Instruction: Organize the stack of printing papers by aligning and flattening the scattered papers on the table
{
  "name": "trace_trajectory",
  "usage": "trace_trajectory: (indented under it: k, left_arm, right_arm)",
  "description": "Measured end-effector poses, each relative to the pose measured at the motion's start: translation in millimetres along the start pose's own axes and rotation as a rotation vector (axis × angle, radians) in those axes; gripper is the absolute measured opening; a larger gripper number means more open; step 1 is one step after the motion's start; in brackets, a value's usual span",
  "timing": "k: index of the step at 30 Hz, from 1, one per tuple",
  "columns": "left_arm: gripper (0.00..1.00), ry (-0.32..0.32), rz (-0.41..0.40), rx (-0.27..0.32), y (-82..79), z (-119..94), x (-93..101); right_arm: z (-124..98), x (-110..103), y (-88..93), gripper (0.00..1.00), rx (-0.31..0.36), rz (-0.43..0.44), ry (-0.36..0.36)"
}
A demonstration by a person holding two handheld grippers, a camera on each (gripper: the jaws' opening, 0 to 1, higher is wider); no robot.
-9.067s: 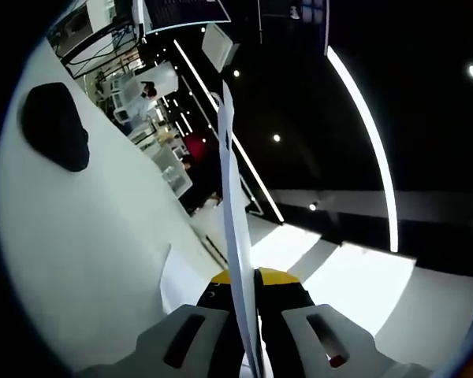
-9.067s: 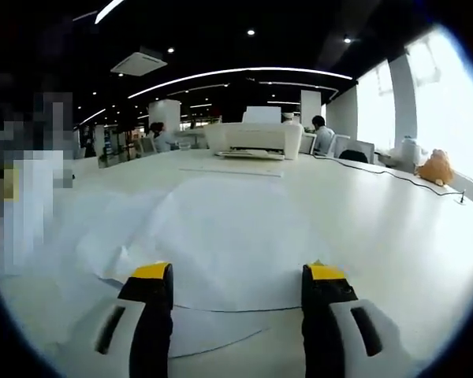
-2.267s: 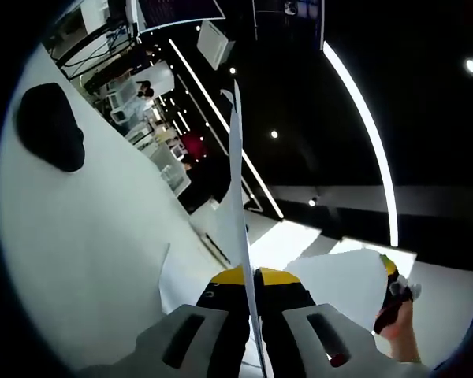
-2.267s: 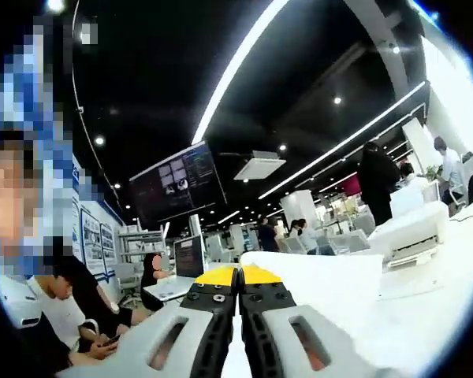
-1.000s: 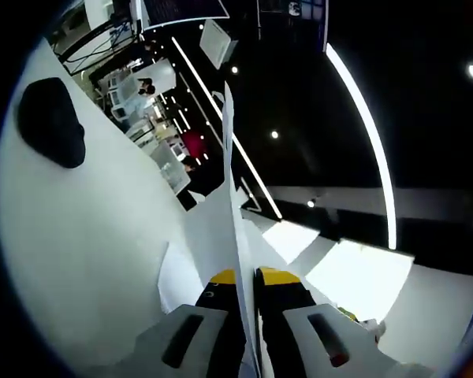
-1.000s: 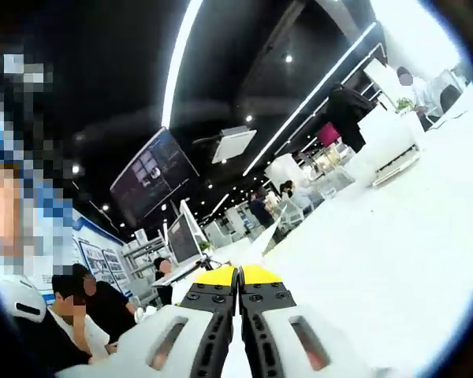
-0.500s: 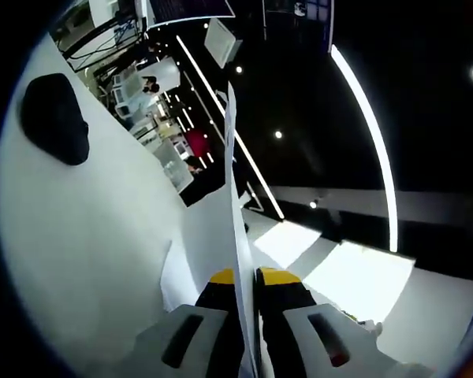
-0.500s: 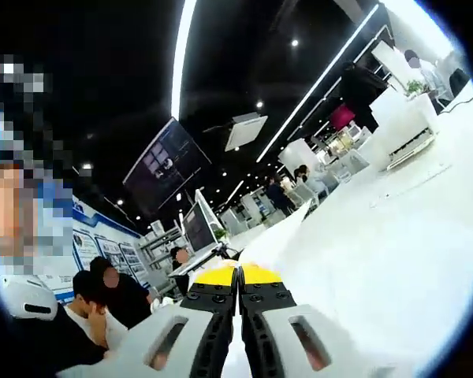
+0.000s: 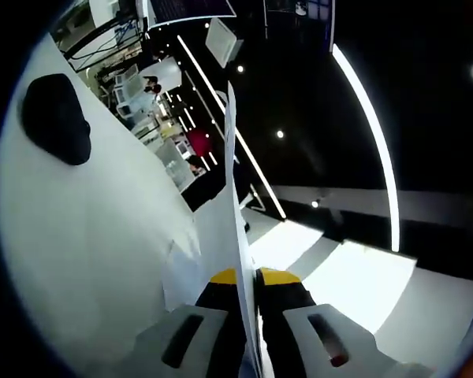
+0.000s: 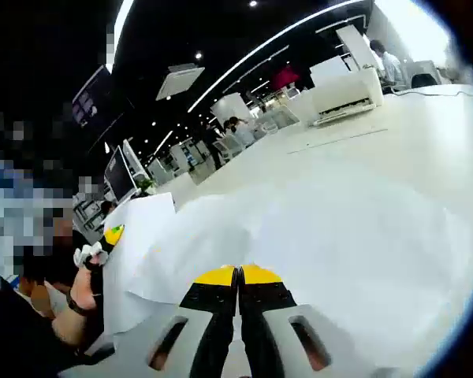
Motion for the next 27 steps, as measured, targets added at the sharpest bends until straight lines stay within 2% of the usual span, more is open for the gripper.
trace_trajectory:
  k: [4,7,10,12,14,17,20,27]
  left_arm:
    - [0.07,-0.003,0.003,-0.004,0.6,-0.2,1.1]
    - [0.07,-0.004,0.006,-0.004,0.7,-0.8,2.3]
    - [0.07,-0.007,0.001,-0.010,1.6,-1.0,3.8]
    - [0.07,-0.009,-0.003,-0.014,1.9,-0.6,4.2]
    - [0.07,-0.011,-0.005,-0.013,1.5,0.0,2.9]
    - [0.07,-0.006,0.001,-0.007,0.3,0.2,1.0]
    - [0.07,-0.001,0.001,-0.005,-0.3,0.9,-0.6]
    - [0.07,0.002,0.000,-0.006,-0.3,1.9,-3.1]
  right_arm:
    - [1.2,-0.2,1.3,0.00,-0.036,-0.139,0.107]
    - [1.2,-13.5,-1.2,0.00,-0.009,-0.214,0.082]
    - [-1.0,-16.6,5.8,0.00,-0.020,-0.207,0.071]
    - [-1.5,-2.2,3.0,0.00,-0.031,-0.209,0.066]
    - [-2.7,-1.4,3.4,0.00,-0.025,-0.197,0.035]
    - [-4.7,-6.1,-4.7,0.00,0.037,-0.108,-0.029]
    - [-7.3,-13.3,-11.2,0.00,0.083,-0.072,-0.089]
    - [-5.3,-32.1,-23.8,0.00,0.095,-0.121,-0.136]
Point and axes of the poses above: the point that each gripper's makers call its tool centre point, and the gripper's own axes: z roughly forward along the fingers, x roughly to its right, y roughly out of its underside, the point moved 3 cm from there along -z, roughly backward along the fingers, and after that the axes turned 14 degrees about z, right-handed, at the moved point
